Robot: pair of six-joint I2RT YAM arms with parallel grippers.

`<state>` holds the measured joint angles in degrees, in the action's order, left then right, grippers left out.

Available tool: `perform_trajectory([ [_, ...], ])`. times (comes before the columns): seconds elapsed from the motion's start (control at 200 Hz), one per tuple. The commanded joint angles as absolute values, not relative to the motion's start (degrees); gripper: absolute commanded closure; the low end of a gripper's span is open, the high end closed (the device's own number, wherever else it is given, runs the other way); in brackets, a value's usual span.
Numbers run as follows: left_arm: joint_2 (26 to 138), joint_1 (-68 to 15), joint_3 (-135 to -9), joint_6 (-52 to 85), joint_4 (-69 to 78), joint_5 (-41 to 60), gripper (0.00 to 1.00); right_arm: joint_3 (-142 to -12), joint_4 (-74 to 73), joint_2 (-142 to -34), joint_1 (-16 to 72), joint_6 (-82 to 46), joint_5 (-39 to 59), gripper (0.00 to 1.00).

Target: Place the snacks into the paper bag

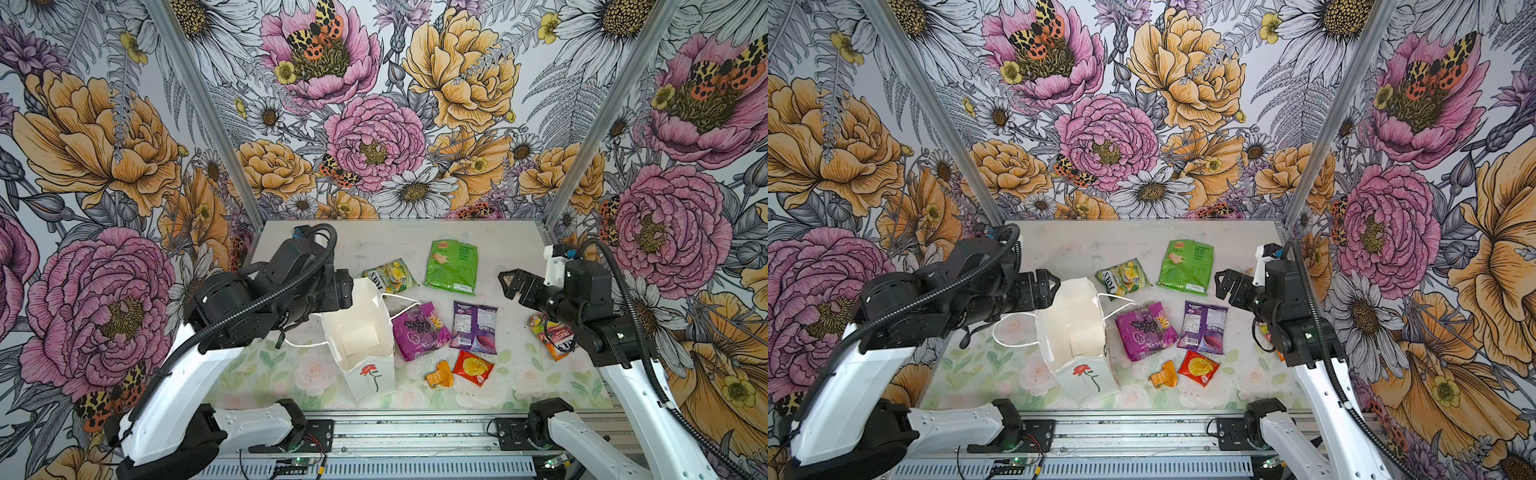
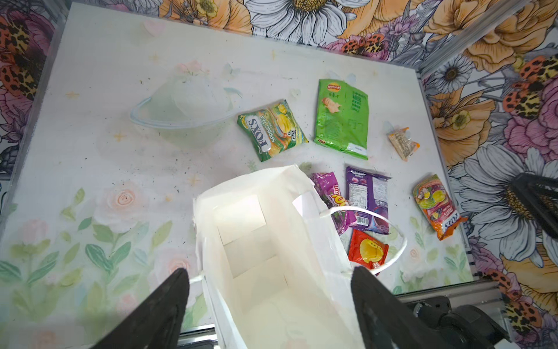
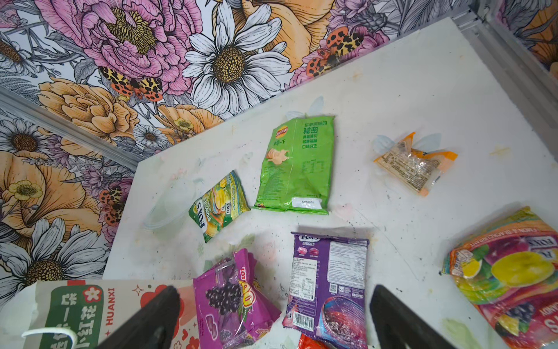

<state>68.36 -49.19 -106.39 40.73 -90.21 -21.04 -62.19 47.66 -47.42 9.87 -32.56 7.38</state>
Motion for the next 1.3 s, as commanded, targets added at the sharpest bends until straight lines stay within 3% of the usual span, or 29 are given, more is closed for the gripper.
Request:
perform_trajectory([
  [0.0,66.4,-50.1,-105.0,46.4,-102.0,-21.6,0.13,-64.0,48.1,-47.3,10.5,-31.6,5.2,0.00],
  [0.525,60.2,-44.9,-88.4,50.4,-101.7,-18.6,0.19,-61.7,48.0,-49.1,10.4,-31.1,1.0,0.00],
  [0.671,60.5,-42.6,-85.5,48.5,-98.3,-17.8,0.26,-60.8,47.9,-48.4,10.5,-32.0,1.0,0.00],
  [1.056,62.0,-37.2,-79.5,43.0,-88.7,-13.3,0.50,-60.4,48.8,-47.6,10.5,-31.9,2.5,0.00],
  [1.291,62.3,-31.9,-77.1,39.1,-84.3,-8.7,0.85,-61.0,50.8,-48.8,10.5,-30.4,-0.4,0.00],
])
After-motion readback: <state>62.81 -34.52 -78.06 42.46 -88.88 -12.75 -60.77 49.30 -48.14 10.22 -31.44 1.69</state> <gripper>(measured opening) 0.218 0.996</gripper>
